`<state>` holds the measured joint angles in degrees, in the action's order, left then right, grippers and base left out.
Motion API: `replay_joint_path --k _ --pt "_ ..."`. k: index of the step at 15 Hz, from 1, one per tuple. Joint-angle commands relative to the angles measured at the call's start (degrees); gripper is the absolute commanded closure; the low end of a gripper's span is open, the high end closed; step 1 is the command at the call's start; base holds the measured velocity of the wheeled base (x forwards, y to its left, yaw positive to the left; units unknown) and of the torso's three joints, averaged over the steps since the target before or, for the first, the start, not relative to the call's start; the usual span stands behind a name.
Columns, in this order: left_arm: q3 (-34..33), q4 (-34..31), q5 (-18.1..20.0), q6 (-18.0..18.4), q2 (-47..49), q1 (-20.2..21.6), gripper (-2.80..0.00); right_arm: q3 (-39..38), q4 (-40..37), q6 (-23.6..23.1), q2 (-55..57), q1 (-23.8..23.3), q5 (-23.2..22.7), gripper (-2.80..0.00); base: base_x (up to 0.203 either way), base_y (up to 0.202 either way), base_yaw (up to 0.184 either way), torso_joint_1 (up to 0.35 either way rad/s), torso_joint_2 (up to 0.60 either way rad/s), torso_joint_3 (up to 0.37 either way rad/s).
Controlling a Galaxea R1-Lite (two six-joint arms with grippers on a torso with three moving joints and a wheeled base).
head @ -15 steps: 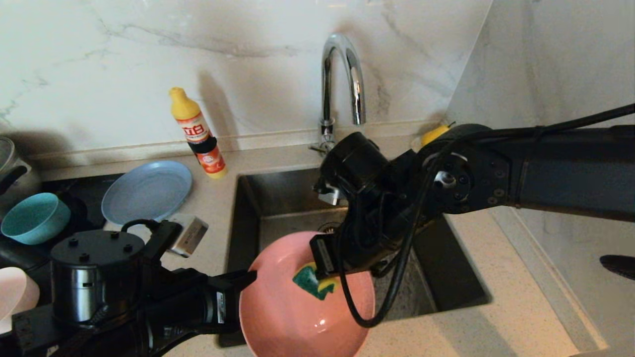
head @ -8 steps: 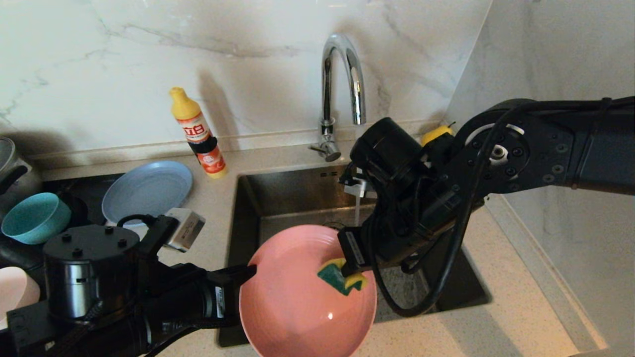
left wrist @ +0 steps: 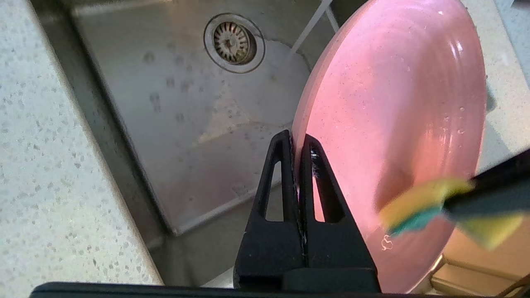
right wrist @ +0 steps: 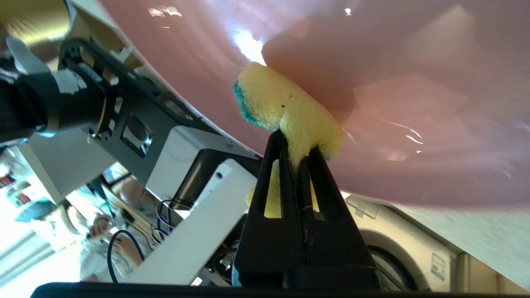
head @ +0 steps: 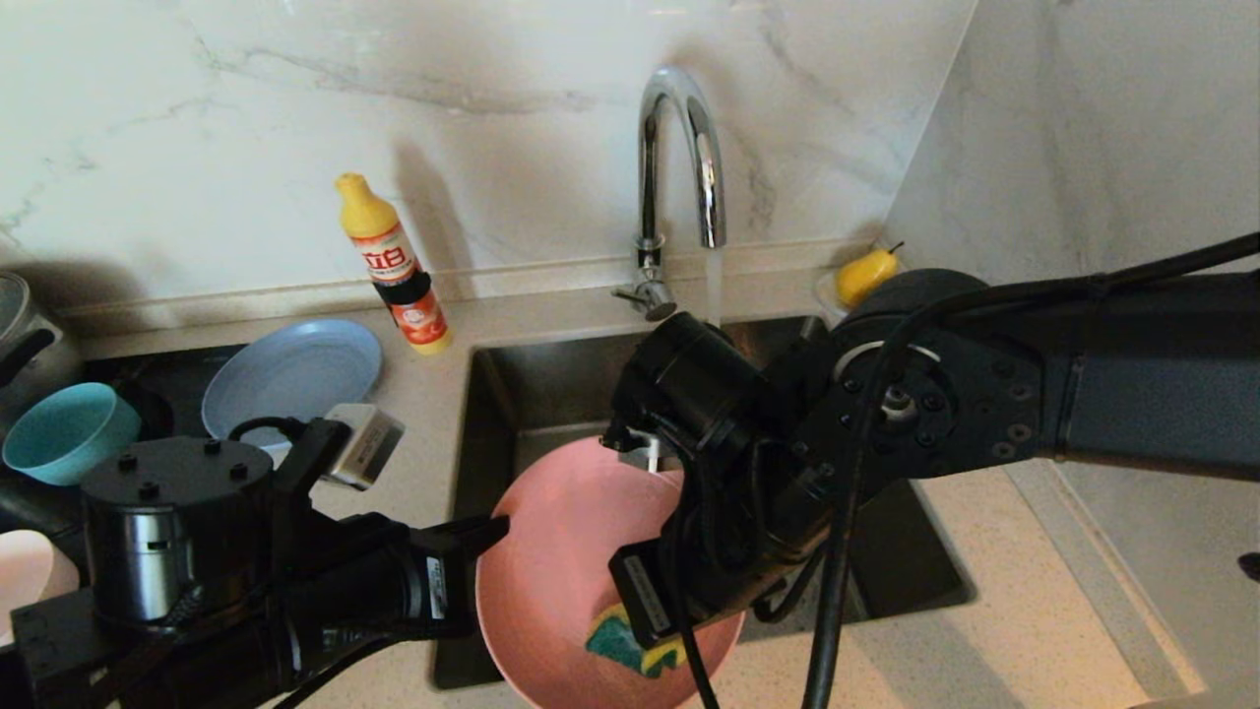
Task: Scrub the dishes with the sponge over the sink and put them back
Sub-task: Wipe the plate
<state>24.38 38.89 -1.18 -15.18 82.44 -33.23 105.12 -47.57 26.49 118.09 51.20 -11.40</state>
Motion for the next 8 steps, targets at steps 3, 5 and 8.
replay_joint_path --k 3,5,8 --pt "-0.6 0.1 0.0 -0.6 0.4 -0.1 0.00 5.6 1.0 0.3 4.0 2.4 0.5 0.00 0.000 0.000 0.000 0.000 0.00 0.000" --pt "-1.1 0.1 0.0 -0.6 0.7 -0.1 0.00 5.1 3.4 0.4 4.1 3.2 1.9 0.00 0.000 0.000 0.000 0.000 0.00 0.000" --pt "-2.6 0.1 0.1 -0.6 0.8 -0.1 0.00 5.1 3.6 0.5 3.3 2.4 2.2 0.00 0.000 0.000 0.000 0.000 0.00 0.000"
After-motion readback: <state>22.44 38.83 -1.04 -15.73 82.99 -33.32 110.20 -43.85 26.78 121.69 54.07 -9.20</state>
